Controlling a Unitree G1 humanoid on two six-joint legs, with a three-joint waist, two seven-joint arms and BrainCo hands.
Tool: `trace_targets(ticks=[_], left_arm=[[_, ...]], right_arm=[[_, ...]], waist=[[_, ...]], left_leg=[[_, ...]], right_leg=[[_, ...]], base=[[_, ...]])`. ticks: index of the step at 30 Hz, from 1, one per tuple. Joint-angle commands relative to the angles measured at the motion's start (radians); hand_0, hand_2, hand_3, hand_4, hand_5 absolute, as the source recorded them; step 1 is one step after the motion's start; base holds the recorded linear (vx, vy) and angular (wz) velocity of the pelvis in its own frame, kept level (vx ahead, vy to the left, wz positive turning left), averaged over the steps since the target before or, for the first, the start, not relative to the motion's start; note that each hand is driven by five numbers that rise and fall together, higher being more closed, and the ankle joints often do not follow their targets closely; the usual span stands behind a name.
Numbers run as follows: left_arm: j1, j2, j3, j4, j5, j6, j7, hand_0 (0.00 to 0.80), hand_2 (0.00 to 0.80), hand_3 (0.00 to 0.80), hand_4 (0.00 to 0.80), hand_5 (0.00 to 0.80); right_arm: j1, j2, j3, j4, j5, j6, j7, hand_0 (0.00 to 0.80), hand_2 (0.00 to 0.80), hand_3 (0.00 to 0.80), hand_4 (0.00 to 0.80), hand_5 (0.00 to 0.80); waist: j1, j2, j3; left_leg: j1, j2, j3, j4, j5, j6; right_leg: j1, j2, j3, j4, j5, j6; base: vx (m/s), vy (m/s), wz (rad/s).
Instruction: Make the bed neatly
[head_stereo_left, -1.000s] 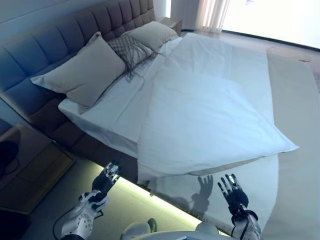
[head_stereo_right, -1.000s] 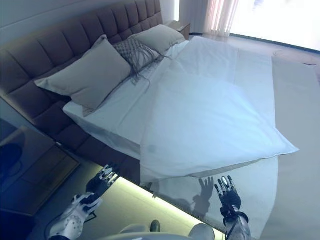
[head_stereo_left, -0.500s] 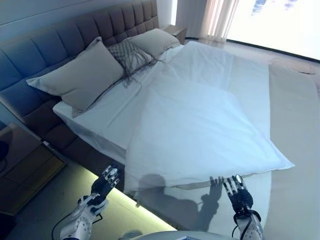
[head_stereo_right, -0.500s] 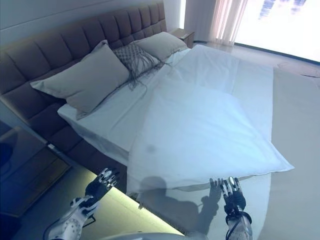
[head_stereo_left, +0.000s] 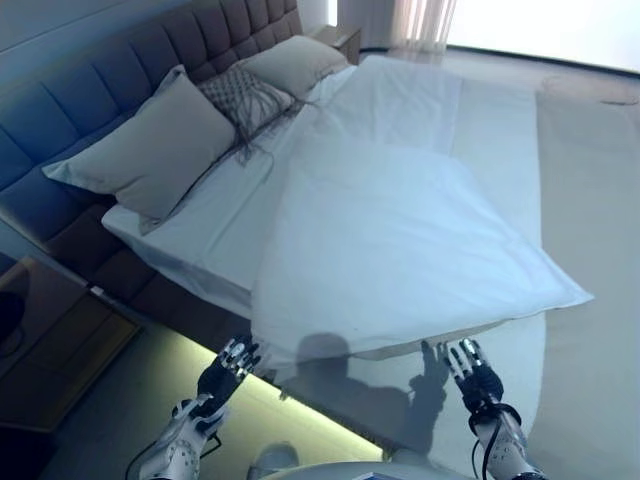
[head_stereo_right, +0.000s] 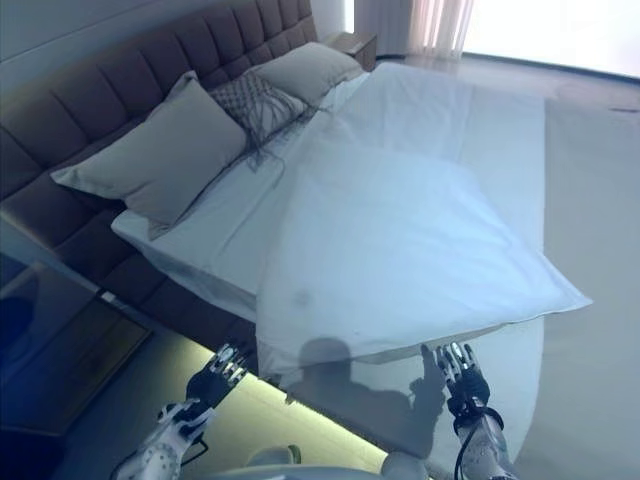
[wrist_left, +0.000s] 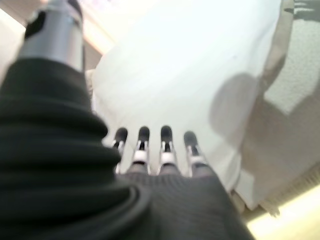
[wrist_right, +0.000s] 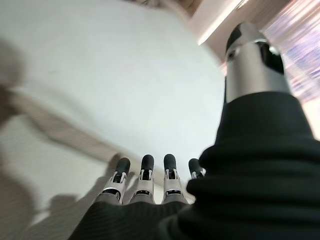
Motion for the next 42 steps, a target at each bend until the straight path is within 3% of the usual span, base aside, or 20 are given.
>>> trace_targets(ticks=[1, 2, 4, 6, 8, 10, 12, 13, 15, 16, 18, 20, 21, 23, 26, 29, 33, 39, 42], left_arm=[[-0.043, 0.039, 0.031, -0.013, 0.017, -0.042, -0.064, 0.0, 0.0, 0.0, 0.0, 0.0], [-0.059, 0.053, 0.03, -0.022, 0.006, -0.021, -0.064, 0.0, 0.0, 0.0, 0.0, 0.0], [-0.097, 0.072, 0.007, -0.029, 0.013, -0.008, -0.043, 0.0, 0.0, 0.0, 0.0, 0.0], [-0.102, 0.085, -0.005, -0.071, 0.01, 0.0, -0.049, 0.0, 0.0, 0.0, 0.0, 0.0], [-0.071, 0.089, 0.002, -0.078, 0.014, -0.013, -0.061, 0.0, 0.0, 0.0, 0.0, 0.0], [-0.055, 0.099, 0.009, -0.065, 0.017, -0.027, -0.076, 0.0, 0.0, 0.0, 0.0, 0.0], [-0.053, 0.112, -0.001, -0.064, -0.002, -0.031, -0.08, 0.0, 0.0, 0.0, 0.0, 0.0], [-0.066, 0.119, -0.02, -0.072, -0.013, -0.04, -0.07, 0.0, 0.0, 0.0, 0.0, 0.0], [-0.096, 0.137, -0.038, -0.087, -0.038, -0.045, -0.066, 0.0, 0.0, 0.0, 0.0, 0.0], [-0.112, 0.144, -0.038, -0.099, -0.048, -0.028, -0.075, 0.0, 0.0, 0.0, 0.0, 0.0], [-0.128, 0.146, -0.04, -0.133, -0.063, 0.003, -0.069, 0.0, 0.0, 0.0, 0.0, 0.0], [-0.12, 0.143, -0.042, -0.155, -0.095, 0.031, -0.074, 0.0, 0.0, 0.0, 0.0, 0.0], [-0.099, 0.134, -0.04, -0.152, -0.09, 0.035, -0.083, 0.0, 0.0, 0.0, 0.0, 0.0], [-0.11, 0.134, -0.058, -0.131, -0.078, 0.022, -0.084, 0.0, 0.0, 0.0, 0.0, 0.0], [-0.217, 0.144, -0.14, -0.085, -0.126, -0.038, -0.052, 0.0, 0.0, 0.0, 0.0, 0.0], [-0.281, 0.181, -0.193, -0.112, -0.163, -0.068, -0.016, 0.0, 0.0, 0.0, 0.0, 0.0], [-0.333, 0.232, -0.197, -0.182, -0.206, -0.063, 0.024, 0.0, 0.0, 0.0, 0.0, 0.0], [-0.349, 0.289, -0.188, -0.254, -0.265, -0.037, 0.043, 0.0, 0.0, 0.0, 0.0, 0.0], [-0.354, 0.299, -0.193, -0.287, -0.277, -0.039, 0.042, 0.0, 0.0, 0.0, 0.0, 0.0]], right_arm=[[-0.038, -0.02, -0.044, -0.046, -0.005, -0.033, 0.034, 0.0, 0.0, 0.0, 0.0, 0.0], [-0.013, -0.01, -0.066, -0.044, 0.0, -0.037, 0.042, 0.0, 0.0, 0.0, 0.0, 0.0], [0.025, 0.013, -0.107, -0.019, 0.038, -0.034, 0.073, 0.0, 0.0, 0.0, 0.0, 0.0], [0.044, 0.036, -0.112, -0.018, 0.016, -0.057, 0.07, 0.0, 0.0, 0.0, 0.0, 0.0], [0.051, 0.047, -0.102, -0.039, 0.027, -0.066, 0.044, 0.0, 0.0, 0.0, 0.0, 0.0], [0.058, 0.059, -0.104, -0.055, 0.06, -0.067, 0.043, 0.0, 0.0, 0.0, 0.0, 0.0], [0.054, 0.064, -0.117, -0.035, 0.096, -0.064, 0.049, 0.0, 0.0, 0.0, 0.0, 0.0], [0.029, 0.056, -0.129, 0.02, 0.131, -0.06, 0.087, 0.0, 0.0, 0.0, 0.0, 0.0], [-0.018, 0.039, -0.136, 0.077, 0.184, -0.041, 0.119, 0.0, 0.0, 0.0, 0.0, 0.0], [-0.036, 0.026, -0.141, 0.098, 0.214, -0.028, 0.128, 0.0, 0.0, 0.0, 0.0, 0.0], [-0.059, 0.016, -0.146, 0.115, 0.251, -0.015, 0.148, 0.0, 0.0, 0.0, 0.0, 0.0], [-0.057, 0.012, -0.143, 0.103, 0.259, -0.007, 0.146, 0.0, 0.0, 0.0, 0.0, 0.0], [-0.055, 0.007, -0.149, 0.099, 0.284, 0.016, 0.14, 0.0, 0.0, 0.0, 0.0, 0.0], [-0.078, -0.015, -0.161, 0.132, 0.376, 0.028, 0.185, 0.0, 0.0, 0.0, 0.0, 0.0], [-0.195, -0.077, -0.19, 0.248, 0.517, 0.046, 0.305, 0.0, 0.0, 0.0, 0.0, 0.0], [-0.309, -0.141, -0.218, 0.336, 0.576, 0.082, 0.321, 0.0, 0.0, 0.0, 0.0, 0.0], [-0.383, -0.186, -0.208, 0.363, 0.612, 0.117, 0.341, 0.0, 0.0, 0.0, 0.0, 0.0], [-0.465, -0.248, -0.225, 0.457, 0.717, 0.195, 0.362, 0.0, 0.0, 0.0, 0.0, 0.0], [-0.497, -0.285, -0.231, 0.464, 0.759, 0.214, 0.356, 0.0, 0.0, 0.0, 0.0, 0.0]], waist=[[-0.02, -0.013, -0.014], [-0.037, -0.009, -0.02], [-0.043, -0.018, -0.038], [-0.037, -0.029, -0.044], [-0.036, -0.02, -0.045], [-0.04, -0.015, -0.042], [-0.048, -0.02, -0.036], [-0.055, -0.04, -0.027], [-0.062, -0.052, -0.004], [-0.059, -0.051, 0.005], [-0.051, -0.056, 0.016], [-0.039, -0.071, 0.037], [-0.022, -0.061, 0.06], [-0.008, -0.046, 0.087], [-0.002, -0.028, 0.137], [0.018, -0.013, 0.192], [0.04, -0.02, 0.238], [0.061, -0.016, 0.274], [0.069, -0.005, 0.284]], left_leg=[[-0.122, 0.063, -0.021, -0.002, 0.195, -0.044], [-0.117, 0.056, 0.036, 0.002, 0.165, -0.031], [-0.13, 0.007, 0.02, 0.026, 0.132, 0.0], [-0.116, -0.056, 0.01, 0.028, 0.102, 0.055], [-0.081, -0.086, 0.011, 0.005, 0.097, 0.082], [-0.058, -0.095, 0.018, -0.01, 0.091, 0.095], [-0.053, -0.093, 0.009, -0.016, 0.09, 0.081], [-0.062, -0.098, 0.007, -0.008, 0.077, 0.065], [-0.073, -0.088, 0.012, -0.001, 0.051, 0.053], [-0.083, -0.069, 0.008, 0.004, 0.046, 0.053], [-0.112, -0.039, 0.009, 0.047, 0.041, 0.044], [-0.179, 0.004, 0.001, 0.185, 0.029, 0.015], [-0.209, 0.049, -0.017, 0.194, 0.066, -0.008], [-0.243, 0.072, -0.031, 0.159, 0.101, -0.023], [-0.333, 0.039, -0.047, 0.13, 0.118, -0.021], [-0.426, 0.03, -0.054, 0.165, 0.125, -0.035], [-0.546, 0.023, -0.056, 0.252, 0.113, -0.037], [-0.682, 0.02, -0.08, 0.413, 0.046, -0.025], [-0.726, 0.004, -0.083, 0.458, 0.026, -0.003]], right_leg=[[0.127, -0.067, -0.022, -0.064, 0.046, 0.041], [0.132, -0.087, -0.039, -0.03, 0.033, 0.047], [0.151, -0.114, -0.021, 0.003, 0.029, 0.063], [0.109, -0.154, -0.023, 0.105, 0.08, 0.064], [0.041, -0.174, -0.023, 0.225, 0.118, 0.054], [-0.005, -0.168, -0.016, 0.265, 0.129, 0.043], [0.0, -0.132, -0.005, 0.143, 0.115, 0.034], [-0.009, -0.118, 0.013, -0.017, 0.141, 0.051], [-0.036, -0.109, 0.043, -0.117, 0.224, 0.08], [-0.044, -0.103, 0.061, -0.11, 0.214, 0.088], [-0.036, -0.093, 0.047, -0.111, 0.195, 0.094], [-0.032, -0.085, 0.033, -0.09, 0.177, 0.089], [-0.028, -0.073, 0.022, -0.071, 0.166, 0.083], [-0.04, -0.076, -0.006, -0.059, 0.159, 0.083], [-0.12, -0.113, -0.036, -0.044, 0.159, 0.092], [-0.184, -0.153, -0.077, -0.029, 0.183, 0.102], [-0.257, -0.185, -0.109, 0.011, 0.189, 0.098], [-0.413, -0.194, -0.099, 0.192, 0.123, 0.08], [-0.498, -0.208, -0.074, 0.302, 0.087, 0.066]], base=[[0.244, 0.25, 0.06], [0.316, 0.286, 0.25], [0.33, 0.258, 0.42], [0.266, 0.214, 0.35], [0.214, 0.211, 0.05], [0.2, 0.067, -0.23], [0.184, -0.199, -0.15], [0.114, -0.299, -0.17], [0.042, -0.373, -0.17], [0.01, -0.345, 0.11], [0.017, -0.234, 0.34], [0.061, -0.224, 0.41], [0.052, -0.128, 0.42], [-0.034, -0.023, 0.31], [-0.313, 0.108, 0.2], [-0.198, 0.041, 0.23], [-0.121, -0.067, -0.04], [-0.027, -0.067, 0.13], [-0.013, 0.014, 0.16]])
